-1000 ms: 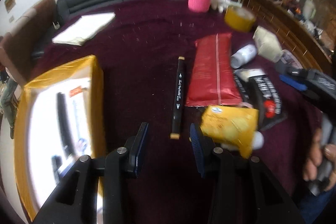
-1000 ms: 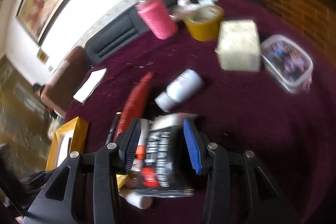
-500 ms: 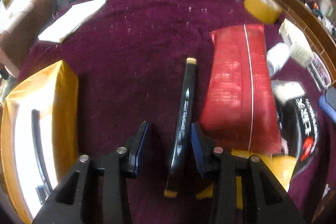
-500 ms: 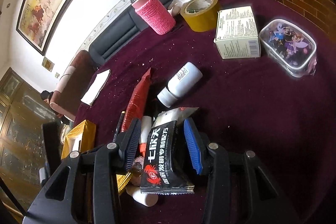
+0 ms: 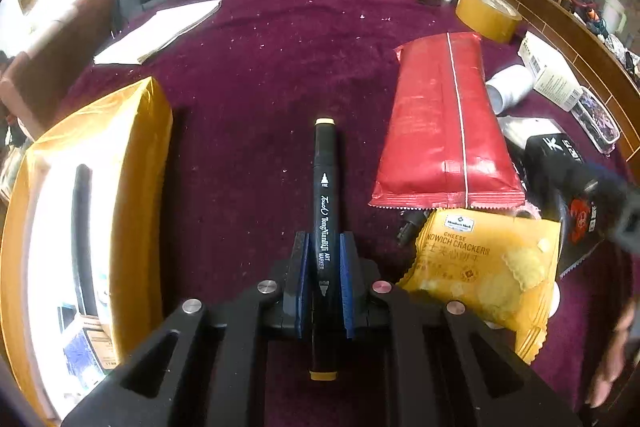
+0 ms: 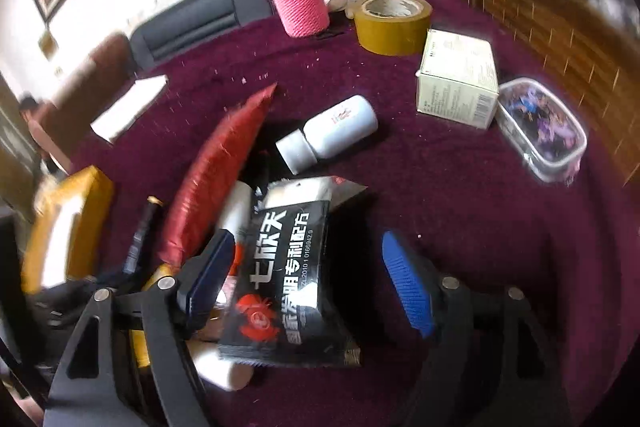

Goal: Organize objects
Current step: 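Grasp a black marker with the left gripper while the right grasps the black crab-logo sachet, then carry the marker and black sachet over the tray with both grippers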

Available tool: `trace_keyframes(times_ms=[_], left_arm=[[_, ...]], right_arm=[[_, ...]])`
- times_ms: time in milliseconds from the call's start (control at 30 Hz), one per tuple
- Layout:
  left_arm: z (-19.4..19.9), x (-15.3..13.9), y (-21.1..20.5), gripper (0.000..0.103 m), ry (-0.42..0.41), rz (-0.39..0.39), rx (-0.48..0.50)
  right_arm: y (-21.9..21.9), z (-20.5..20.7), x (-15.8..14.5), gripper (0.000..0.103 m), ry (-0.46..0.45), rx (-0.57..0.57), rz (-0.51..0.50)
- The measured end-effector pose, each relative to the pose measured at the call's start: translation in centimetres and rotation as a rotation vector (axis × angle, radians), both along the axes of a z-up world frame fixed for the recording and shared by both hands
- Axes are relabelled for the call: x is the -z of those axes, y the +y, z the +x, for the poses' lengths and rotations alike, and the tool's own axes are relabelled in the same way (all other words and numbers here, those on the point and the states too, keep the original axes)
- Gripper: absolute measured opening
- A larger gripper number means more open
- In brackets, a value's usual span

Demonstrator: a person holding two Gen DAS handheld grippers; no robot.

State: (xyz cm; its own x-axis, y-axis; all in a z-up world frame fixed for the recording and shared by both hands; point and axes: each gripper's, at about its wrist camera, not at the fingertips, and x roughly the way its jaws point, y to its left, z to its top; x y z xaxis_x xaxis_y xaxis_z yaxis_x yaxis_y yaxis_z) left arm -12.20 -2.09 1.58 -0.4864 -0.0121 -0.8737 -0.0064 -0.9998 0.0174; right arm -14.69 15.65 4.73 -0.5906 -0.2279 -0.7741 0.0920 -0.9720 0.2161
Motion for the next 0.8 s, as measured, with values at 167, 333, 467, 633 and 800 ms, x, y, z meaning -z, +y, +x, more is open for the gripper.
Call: trace_keyframes(times_ms=[167,333,467,633,800], left_arm=[[-0.3,0.0,-0.6,0.011,0.012,0.034,-0.007],[0.5,-0.6,-1.3,0.011,0.005,0.116,-0.021],[1.8,-2.1,-1.6,0.011,0.031,0.183,-0.016],[3.3,-3.4,-2.1,0.011,0.052,0.249,-0.005],[5.4,-4.6,-2.6,0.011,0.076,0.306,0.018]], right_arm=[[0.4,-0.9,2.4,0.036,-0.073,-0.039,-0.067],[1.9,-0.4,1.6,0.035,-0.052,-0.021,-0.117],[2.8,0.4,0.2,0.034,0.016,0.008,-0.142],[3.3,0.8,-1.4,0.034,0.070,0.021,-0.179],[2.8,1.1,-2.2,0.034,0.108,0.006,-0.187]])
